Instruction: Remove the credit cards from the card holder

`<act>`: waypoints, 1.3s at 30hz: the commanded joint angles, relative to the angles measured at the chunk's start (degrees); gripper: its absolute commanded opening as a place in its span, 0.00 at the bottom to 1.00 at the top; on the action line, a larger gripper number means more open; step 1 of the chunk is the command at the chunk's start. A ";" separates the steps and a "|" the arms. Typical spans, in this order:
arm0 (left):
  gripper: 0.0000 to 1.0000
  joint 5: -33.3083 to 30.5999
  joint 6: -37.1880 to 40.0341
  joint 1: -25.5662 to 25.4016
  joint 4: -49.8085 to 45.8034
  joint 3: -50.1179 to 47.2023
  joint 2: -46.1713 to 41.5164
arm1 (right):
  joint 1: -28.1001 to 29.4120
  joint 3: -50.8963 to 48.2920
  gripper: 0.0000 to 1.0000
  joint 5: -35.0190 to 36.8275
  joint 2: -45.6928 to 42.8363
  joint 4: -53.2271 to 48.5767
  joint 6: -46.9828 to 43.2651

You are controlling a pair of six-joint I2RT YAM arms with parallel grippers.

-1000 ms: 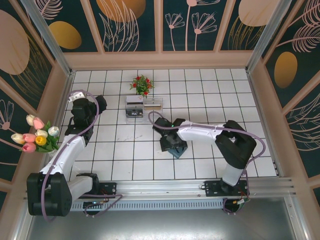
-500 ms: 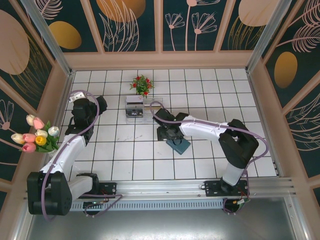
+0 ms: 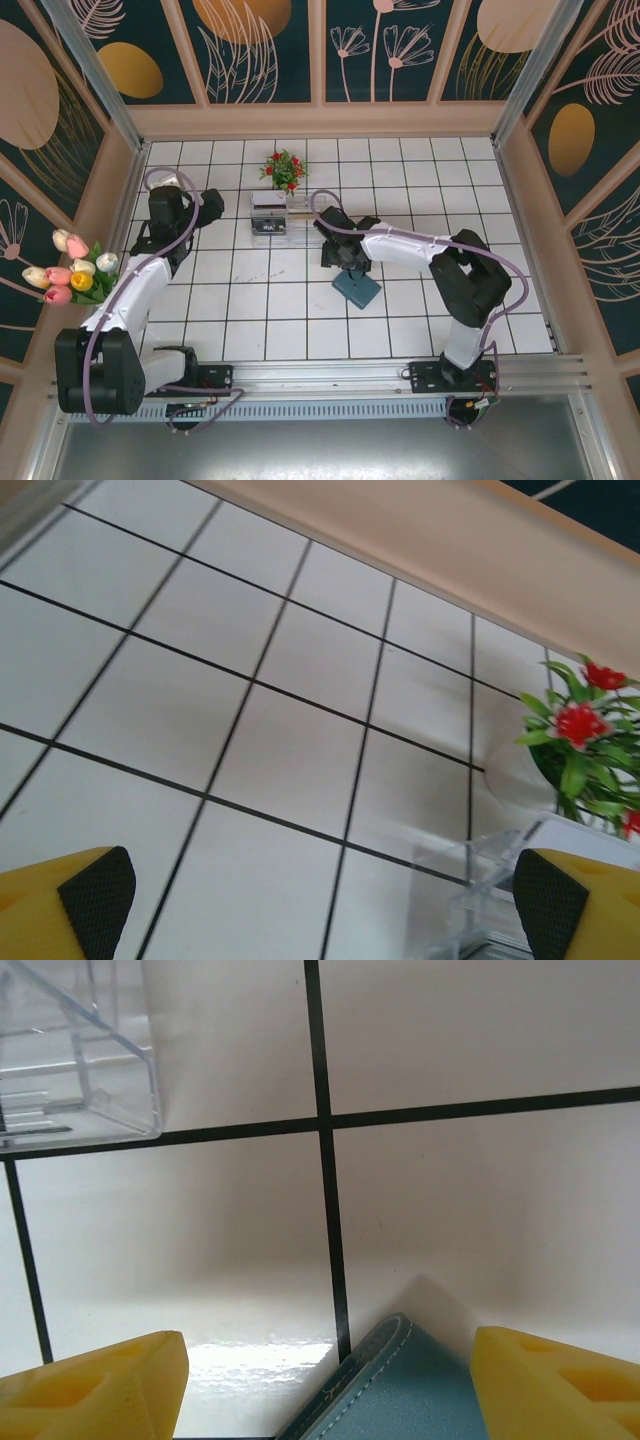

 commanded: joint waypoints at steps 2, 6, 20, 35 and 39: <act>0.98 7.84 0.09 -0.41 -4.70 2.75 1.07 | 0.32 -1.55 0.75 -5.70 1.67 2.85 -0.51; 0.98 9.16 1.09 -2.22 -8.06 5.06 1.95 | 1.43 -1.29 0.74 -8.37 1.78 3.66 -1.28; 0.99 8.19 3.88 -11.53 -15.82 9.90 3.85 | 2.68 -8.70 0.72 -5.13 -16.88 -0.65 9.79; 0.92 9.97 1.61 -32.28 -17.19 14.69 13.98 | -1.06 -31.56 0.57 -12.57 -32.66 8.80 29.89; 0.84 10.87 0.45 -36.64 -16.05 14.68 17.33 | -1.64 -31.92 0.49 -12.14 -31.83 10.23 30.06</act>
